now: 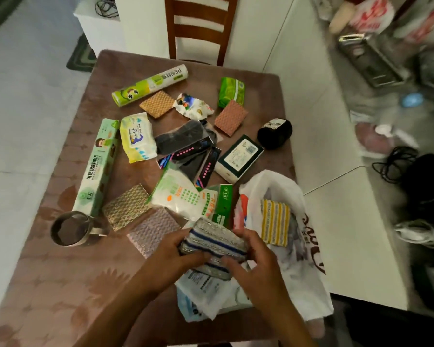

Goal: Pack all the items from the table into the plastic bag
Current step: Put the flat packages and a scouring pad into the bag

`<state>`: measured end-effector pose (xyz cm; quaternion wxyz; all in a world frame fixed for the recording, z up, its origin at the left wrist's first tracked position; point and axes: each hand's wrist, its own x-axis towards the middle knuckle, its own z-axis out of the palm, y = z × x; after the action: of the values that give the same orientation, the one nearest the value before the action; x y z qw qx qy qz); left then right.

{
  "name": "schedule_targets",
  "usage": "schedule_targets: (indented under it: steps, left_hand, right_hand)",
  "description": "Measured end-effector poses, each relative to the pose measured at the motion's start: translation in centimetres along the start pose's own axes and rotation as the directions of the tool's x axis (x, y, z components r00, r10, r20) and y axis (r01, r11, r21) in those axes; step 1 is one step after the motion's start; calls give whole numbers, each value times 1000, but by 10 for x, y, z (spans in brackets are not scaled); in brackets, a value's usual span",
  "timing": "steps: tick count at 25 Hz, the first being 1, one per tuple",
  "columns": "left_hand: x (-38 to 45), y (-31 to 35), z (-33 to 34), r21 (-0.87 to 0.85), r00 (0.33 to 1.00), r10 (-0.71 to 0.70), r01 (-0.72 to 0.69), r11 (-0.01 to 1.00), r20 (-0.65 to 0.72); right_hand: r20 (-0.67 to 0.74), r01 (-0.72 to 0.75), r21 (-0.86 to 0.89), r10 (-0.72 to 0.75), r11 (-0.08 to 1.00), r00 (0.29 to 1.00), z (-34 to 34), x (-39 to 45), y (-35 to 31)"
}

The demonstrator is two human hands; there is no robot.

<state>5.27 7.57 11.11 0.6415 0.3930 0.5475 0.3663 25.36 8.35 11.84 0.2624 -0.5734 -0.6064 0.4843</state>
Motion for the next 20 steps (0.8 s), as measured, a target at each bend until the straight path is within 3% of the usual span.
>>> schedule_targets:
  steps: [2,3,4,6,8,10,12,15,18,20]
  left_hand:
    - [13,3,36,-193,990,-142,137,972,-10]
    - [20,0,56,-196,981,-193,183,963,-32]
    - [26,-6,75,-125,973,-215,204,971,-83]
    - [34,-21,104,-18,961,-224,224,974,-162]
    - [37,-30,118,-39,948,-255,253,967,-187]
    - [39,-38,116,-77,929,-291,280,957,-228]
    - [38,-44,100,-101,901,-292,274,956,-320]
    - [36,-61,54,-37,857,-234,245,969,-458]
    - [45,-84,-5,144,778,-66,198,970,-625]
    - [59,-107,-44,372,735,60,269,888,-675]
  right_hand:
    - [-226,-54,118,80,992,971,-32,0,10]
    - [-390,-82,135,129,988,912,-48,-4,20]
    - [-525,-131,141,186,981,830,-64,-8,32]
    - [-597,-243,157,288,957,749,-86,-12,58]
    - [-519,-404,96,393,909,759,-95,-10,80]
    - [-474,-453,-149,339,879,813,-91,-5,90]
    - [-459,-327,-292,168,899,872,-75,-2,81]
    - [-274,-102,-307,15,946,962,-28,2,58]
    - [-44,30,-384,-51,923,998,22,9,45]
    - [73,74,-382,-50,921,996,45,9,46]
